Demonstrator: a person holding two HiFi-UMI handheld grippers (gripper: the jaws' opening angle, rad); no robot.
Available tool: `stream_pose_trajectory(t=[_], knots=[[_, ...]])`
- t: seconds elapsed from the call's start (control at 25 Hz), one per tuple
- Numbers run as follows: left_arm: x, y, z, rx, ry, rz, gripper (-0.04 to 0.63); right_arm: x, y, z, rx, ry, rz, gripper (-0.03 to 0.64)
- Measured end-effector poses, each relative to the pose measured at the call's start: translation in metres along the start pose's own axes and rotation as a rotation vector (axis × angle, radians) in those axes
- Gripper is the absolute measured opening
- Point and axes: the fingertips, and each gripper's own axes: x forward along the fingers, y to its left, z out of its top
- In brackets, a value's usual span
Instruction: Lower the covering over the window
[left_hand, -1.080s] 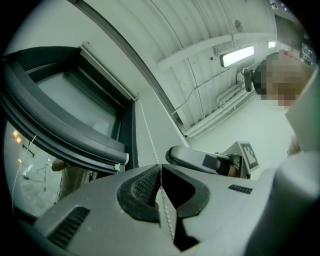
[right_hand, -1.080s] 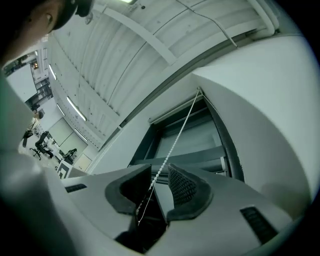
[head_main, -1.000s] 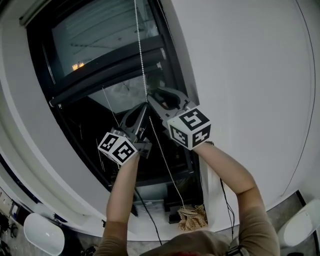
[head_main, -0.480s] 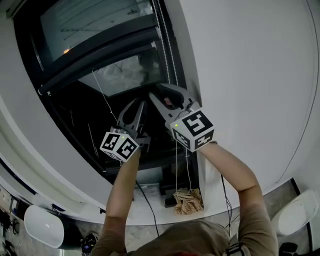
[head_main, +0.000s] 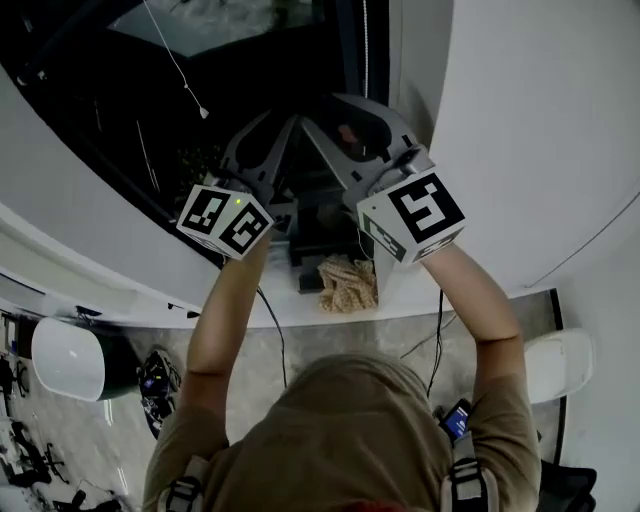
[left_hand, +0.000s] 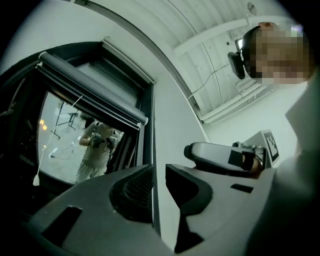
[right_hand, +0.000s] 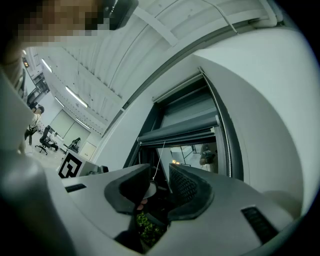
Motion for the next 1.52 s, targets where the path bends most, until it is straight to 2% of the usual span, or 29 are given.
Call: stream_pose_trajectory(t=[0.16,0.4,0.6,0.92,1.16,1.24,1.36,1.52], knots=[[-0.015,-0.007,-0.043,-0.012,0.046,0.001,0.069,-0.016,0.008,-0.045,0.019,0.056,0.015,0.100],[-0.055,-0.033,-0.142,-0.131,0.159,0.040,0.069,-0.084,0.029,-0.118,0.072,0.208,0.050,0.101],[-0.081,-0.052,-0.209,-0.171,0.230,0.071,0.069,-0.135,0.039,-0.179,0.140,0.289,0.053,0.101],[-0.120,-0.097,-0.287,-0.191,0.345,0.064,0.069,-0.217,0.048,-0.238,0.158,0.310,-0.001,0.101],[-0.149,-0.113,-0.341,-0.209,0.430,0.063,0.069,-0.266,0.052,-0.293,0.204,0.390,-0.028,0.101],[-0.159,-0.120,-0.359,-0.212,0.460,0.056,0.069,-0.280,0.053,-0.303,0.212,0.373,-0.047,0.101],[-0.175,-0.127,-0.385,-0.214,0.504,0.051,0.069,-0.299,0.060,-0.319,0.169,0.356,-0.062,0.101],[-0.201,-0.128,-0.422,-0.215,0.573,0.069,0.069,-0.317,0.070,-0.348,0.140,0.392,-0.103,0.101]])
